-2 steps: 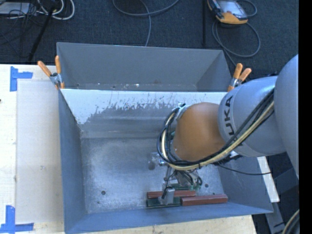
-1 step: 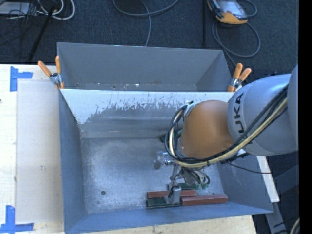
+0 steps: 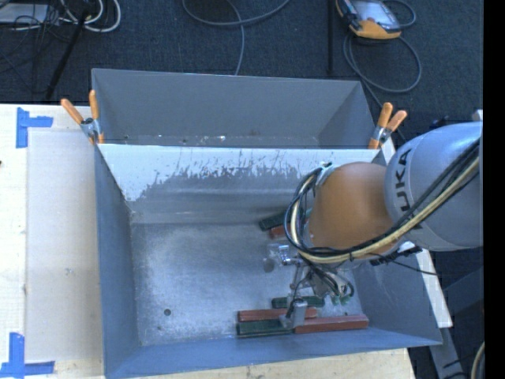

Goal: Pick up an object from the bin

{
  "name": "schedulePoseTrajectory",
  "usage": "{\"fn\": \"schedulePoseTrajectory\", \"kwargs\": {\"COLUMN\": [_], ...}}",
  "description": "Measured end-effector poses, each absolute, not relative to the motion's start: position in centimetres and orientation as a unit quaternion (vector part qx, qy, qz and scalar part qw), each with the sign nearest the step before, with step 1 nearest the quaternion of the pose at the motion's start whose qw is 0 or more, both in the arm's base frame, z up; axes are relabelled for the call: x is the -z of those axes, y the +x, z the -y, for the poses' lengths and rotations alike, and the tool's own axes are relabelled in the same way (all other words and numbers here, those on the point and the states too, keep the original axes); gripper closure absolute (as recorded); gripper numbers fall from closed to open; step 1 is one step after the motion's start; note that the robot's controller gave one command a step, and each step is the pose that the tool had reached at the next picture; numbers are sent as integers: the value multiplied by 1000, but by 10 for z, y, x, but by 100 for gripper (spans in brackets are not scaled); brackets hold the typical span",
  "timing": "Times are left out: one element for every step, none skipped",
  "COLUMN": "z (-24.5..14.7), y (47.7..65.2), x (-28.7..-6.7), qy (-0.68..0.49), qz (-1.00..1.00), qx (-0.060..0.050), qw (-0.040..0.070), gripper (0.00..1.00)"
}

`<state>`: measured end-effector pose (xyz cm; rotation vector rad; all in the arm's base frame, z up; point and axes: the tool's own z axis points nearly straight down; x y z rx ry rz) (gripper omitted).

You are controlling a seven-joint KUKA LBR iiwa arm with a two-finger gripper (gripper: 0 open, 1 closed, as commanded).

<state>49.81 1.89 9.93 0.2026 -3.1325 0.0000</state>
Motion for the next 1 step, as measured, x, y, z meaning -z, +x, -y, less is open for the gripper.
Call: {"fn": "schedulePoseTrajectory", "kwargs": {"z": [-8], "y": [490], "x": [-73], "qy": [8], "qz": [1000], "qx": [0], "qw": [1], "gripper": [0]}}
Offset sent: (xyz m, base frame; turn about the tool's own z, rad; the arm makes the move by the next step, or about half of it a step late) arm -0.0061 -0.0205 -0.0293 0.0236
